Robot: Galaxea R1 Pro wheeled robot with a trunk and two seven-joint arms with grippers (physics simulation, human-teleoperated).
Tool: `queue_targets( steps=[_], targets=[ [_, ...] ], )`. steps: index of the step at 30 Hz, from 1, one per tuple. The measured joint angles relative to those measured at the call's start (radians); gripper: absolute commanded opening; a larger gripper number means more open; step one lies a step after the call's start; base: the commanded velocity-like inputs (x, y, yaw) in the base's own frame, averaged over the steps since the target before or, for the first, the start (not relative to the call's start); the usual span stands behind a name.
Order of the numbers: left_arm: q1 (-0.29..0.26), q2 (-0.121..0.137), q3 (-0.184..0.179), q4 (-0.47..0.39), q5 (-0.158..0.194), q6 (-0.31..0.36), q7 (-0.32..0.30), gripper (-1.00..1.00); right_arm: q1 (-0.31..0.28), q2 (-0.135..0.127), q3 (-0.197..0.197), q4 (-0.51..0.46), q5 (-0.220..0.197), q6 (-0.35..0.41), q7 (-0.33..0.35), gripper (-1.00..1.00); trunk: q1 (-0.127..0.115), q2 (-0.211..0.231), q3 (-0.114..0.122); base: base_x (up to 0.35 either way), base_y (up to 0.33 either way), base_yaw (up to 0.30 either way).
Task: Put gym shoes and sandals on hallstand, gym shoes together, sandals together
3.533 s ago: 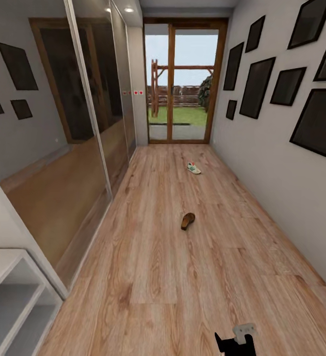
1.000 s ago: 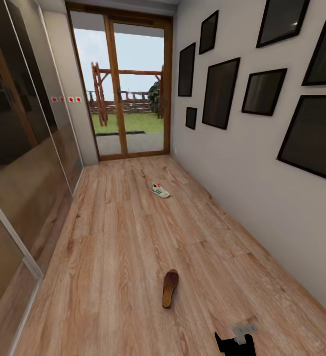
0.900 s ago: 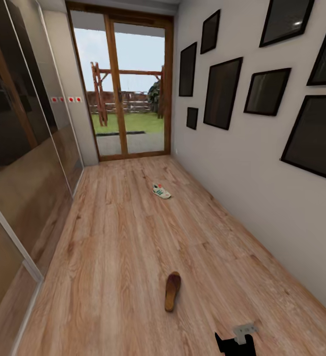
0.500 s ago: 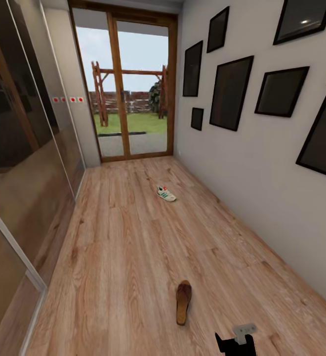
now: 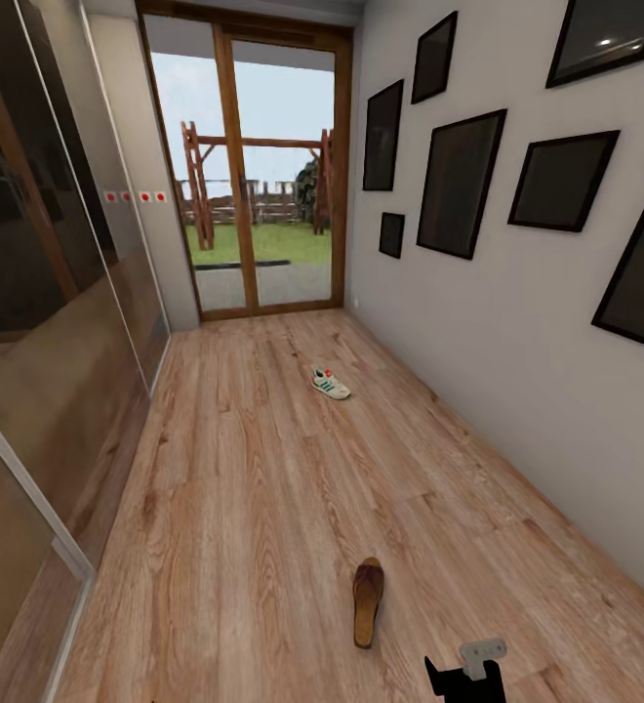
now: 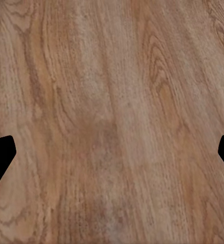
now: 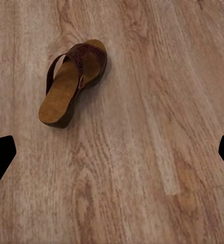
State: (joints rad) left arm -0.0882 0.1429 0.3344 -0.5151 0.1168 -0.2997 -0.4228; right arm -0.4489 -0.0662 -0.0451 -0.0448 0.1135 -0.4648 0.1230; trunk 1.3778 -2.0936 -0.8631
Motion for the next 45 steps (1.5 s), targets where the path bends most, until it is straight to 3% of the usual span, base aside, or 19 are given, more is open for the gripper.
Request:
queue_targets(
  steps=[6, 30, 45],
  targets=[
    [0.000, 0.000, 0.000, 0.000, -0.001, 0.000, 0.000, 1.00, 0.000, 0.000, 0.000, -0.001, 0.000, 0.000, 0.000, 1.00, 0.000, 0.000, 0.001, 0.022, 0.046, -0.090],
    [0.000, 0.000, 0.000, 0.002, -0.001, 0.000, 0.002, 1.00, 0.000, 0.000, 0.000, -0.001, -0.001, 0.000, 0.000, 1.00, 0.000, 0.000, 0.013, 0.153, 0.189, -0.264],
    [0.000, 0.000, 0.000, 0.001, -0.001, 0.001, 0.002, 1.00, 0.000, 0.000, 0.000, 0.000, -0.001, 0.000, 0.001, 1.00, 0.000, 0.000, 0.013, 0.016, 0.019, -0.038]
  ],
)
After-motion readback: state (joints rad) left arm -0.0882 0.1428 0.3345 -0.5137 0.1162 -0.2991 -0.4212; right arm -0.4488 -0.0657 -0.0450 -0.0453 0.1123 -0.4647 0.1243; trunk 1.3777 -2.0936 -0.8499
